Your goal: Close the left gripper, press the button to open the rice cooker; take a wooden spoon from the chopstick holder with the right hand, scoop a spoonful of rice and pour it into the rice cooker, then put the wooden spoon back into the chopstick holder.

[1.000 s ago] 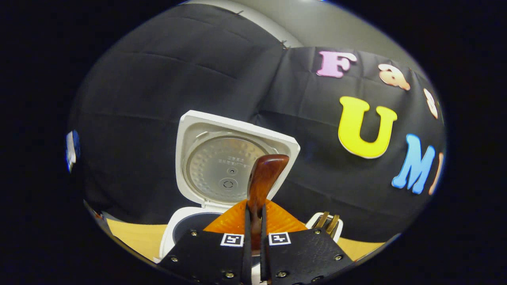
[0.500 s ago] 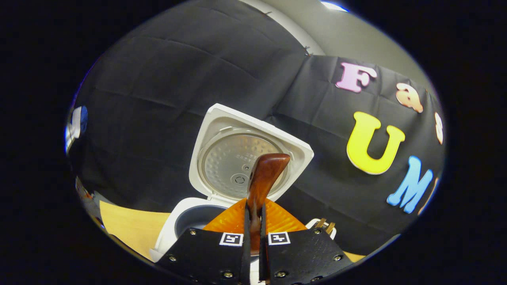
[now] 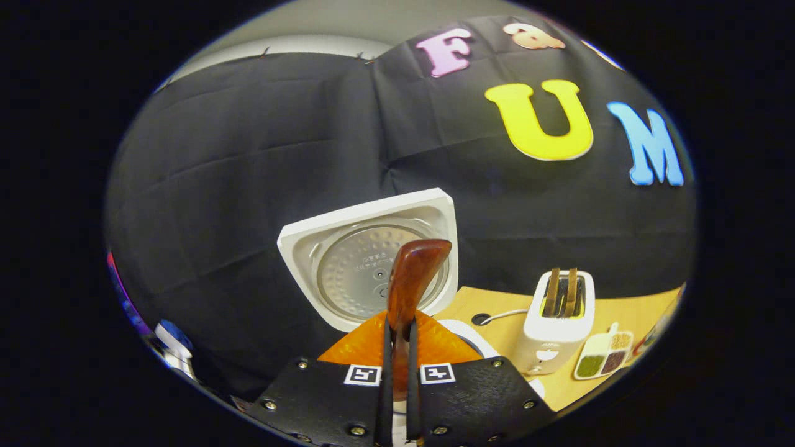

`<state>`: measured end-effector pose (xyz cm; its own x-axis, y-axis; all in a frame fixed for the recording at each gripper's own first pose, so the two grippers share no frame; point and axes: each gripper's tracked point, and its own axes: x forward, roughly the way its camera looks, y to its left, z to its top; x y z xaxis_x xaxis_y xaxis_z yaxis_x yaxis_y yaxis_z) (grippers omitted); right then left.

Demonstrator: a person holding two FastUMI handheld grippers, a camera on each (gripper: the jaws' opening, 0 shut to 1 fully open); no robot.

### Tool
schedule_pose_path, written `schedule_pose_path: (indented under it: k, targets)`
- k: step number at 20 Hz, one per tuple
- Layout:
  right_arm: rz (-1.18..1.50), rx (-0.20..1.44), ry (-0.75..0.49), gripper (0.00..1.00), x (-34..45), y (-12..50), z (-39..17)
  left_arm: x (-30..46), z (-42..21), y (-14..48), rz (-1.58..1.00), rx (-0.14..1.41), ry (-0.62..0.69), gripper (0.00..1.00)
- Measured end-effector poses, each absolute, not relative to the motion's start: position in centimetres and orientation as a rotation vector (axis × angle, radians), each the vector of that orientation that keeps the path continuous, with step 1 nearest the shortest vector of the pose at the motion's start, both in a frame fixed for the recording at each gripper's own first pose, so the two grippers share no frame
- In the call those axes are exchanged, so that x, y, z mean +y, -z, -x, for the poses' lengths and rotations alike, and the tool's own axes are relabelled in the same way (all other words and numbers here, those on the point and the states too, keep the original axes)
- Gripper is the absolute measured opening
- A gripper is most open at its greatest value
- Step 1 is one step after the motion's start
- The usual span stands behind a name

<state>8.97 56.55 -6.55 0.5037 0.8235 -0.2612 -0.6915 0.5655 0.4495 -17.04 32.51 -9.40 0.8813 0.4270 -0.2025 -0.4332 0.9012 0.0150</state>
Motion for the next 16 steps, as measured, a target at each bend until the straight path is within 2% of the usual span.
schedule_pose_path:
  k: [6,11,13,14,16]
  targets:
    - [-0.550,0.613,-0.864,0.09,53.5,7.3,-8.9,31.7,17.1,7.5,0.030,0.171,-0.403,1.00]
    - [-0.600,0.604,-0.788,0.08,47.8,6.7,-9.5,29.9,14.5,6.3,0.034,0.135,-0.337,1.00]
    - [-0.599,0.587,-0.758,0.08,45.4,6.5,-9.9,28.5,12.3,5.3,0.035,0.118,-0.306,0.98]
    - [-0.598,0.577,-0.740,0.09,44.2,6.2,-10.2,27.8,11.5,5.0,0.034,0.111,-0.291,0.92]
    - [-0.598,0.563,-0.707,0.09,41.4,6.1,-11.1,26.5,10.2,4.4,0.032,0.101,-0.263,0.92]
